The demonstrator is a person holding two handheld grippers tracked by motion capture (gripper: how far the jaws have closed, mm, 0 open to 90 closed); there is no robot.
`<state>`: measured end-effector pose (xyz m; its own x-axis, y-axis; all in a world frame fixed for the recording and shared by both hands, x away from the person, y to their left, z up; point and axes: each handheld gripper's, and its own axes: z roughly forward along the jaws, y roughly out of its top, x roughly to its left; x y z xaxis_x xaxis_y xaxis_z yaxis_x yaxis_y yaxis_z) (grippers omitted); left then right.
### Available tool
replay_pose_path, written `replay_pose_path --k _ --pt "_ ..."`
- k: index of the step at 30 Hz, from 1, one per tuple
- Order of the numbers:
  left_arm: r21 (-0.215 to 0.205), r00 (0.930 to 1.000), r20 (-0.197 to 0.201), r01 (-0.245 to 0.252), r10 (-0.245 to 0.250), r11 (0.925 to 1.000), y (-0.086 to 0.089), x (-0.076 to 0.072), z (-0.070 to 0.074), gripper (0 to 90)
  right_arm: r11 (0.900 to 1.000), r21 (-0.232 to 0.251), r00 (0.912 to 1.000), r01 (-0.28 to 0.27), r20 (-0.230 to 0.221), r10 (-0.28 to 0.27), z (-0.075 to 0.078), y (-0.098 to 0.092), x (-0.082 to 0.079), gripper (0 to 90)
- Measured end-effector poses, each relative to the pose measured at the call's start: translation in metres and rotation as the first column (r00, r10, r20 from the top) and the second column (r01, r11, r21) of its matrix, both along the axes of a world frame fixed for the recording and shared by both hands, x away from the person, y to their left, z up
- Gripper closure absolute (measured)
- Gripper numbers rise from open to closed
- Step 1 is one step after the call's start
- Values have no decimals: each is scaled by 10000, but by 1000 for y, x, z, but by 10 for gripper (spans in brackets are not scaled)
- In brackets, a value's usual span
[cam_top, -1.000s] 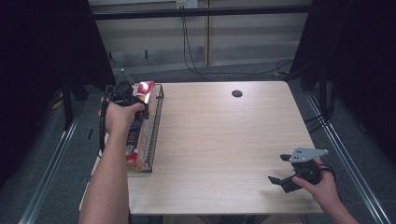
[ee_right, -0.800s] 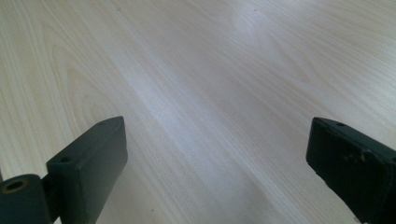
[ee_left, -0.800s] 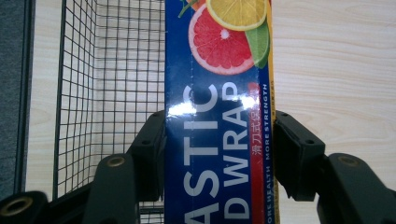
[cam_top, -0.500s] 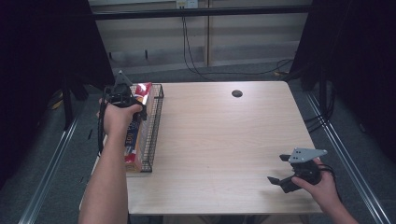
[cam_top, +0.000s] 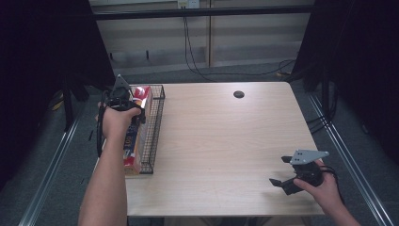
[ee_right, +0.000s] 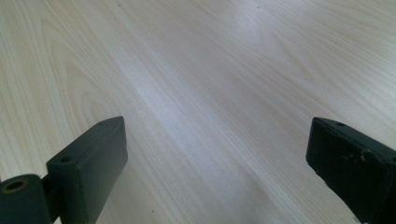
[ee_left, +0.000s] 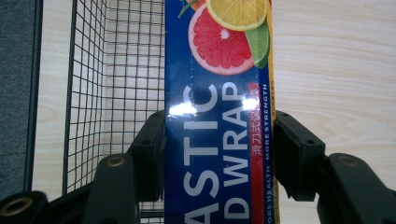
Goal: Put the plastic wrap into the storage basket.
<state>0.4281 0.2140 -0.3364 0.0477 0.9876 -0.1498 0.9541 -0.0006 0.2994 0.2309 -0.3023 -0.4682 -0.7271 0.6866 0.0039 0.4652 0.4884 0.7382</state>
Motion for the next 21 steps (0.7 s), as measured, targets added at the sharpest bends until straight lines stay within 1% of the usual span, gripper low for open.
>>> replay_pose_path --k 1,2,4,6,7,9,10,11,12,13,15,16,21 --pt "-51 9999 -13 -113 113 9999 -1 0 -1 439 10000 2 10000 -1 -4 1 0 0 0 55" --pt "-66 10000 -46 -62 62 10000 0 1 -2 438 10000 1 10000 3 -5 -3 0 0 0 55" --pt "34 10000 -55 56 -56 10000 1 2 -4 438 10000 -26 10000 19 -11 -19 0 1 0 55" --pt "47 10000 -50 74 -74 10000 2 2 -7 438 10000 -20 10000 13 -11 -13 0 1 0 55" --pt "-41 10000 -74 59 -59 10000 2 3 -8 438 10000 -23 10000 16 -9 -16 0 1 0 55" --pt "-87 10000 -73 -42 42 10000 1 4 -11 438 10000 -50 10000 9 16 -9 -1 1 1 55" --pt "3 10000 -64 30 -30 10000 2 4 -12 438 10000 -36 10000 -16 30 17 -1 1 1 55" --pt "-70 9999 -109 54 -55 10000 2 5 -13 438 10000 -30 10000 -12 24 12 -1 1 1 55" --pt "109 9998 -130 169 -168 9998 4 5 -14 437 10000 -30 10000 -20 4 20 -1 1 1 55" --pt "-11 9999 -134 44 -44 10000 3 5 -15 437 10000 -59 10000 -33 4 33 -1 1 1 55" --pt "0 9999 -127 -11 11 10000 4 7 -16 437 10000 -93 10000 -11 1 11 -1 1 1 55" --pt "73 9999 -129 53 -52 10000 5 7 -16 437 10000 -74 10000 -40 3 40 -1 2 1 55" --pt "-39 9997 -208 132 -133 9999 7 10 -23 437 9999 -120 10000 -68 -33 67 -2 2 1 55"
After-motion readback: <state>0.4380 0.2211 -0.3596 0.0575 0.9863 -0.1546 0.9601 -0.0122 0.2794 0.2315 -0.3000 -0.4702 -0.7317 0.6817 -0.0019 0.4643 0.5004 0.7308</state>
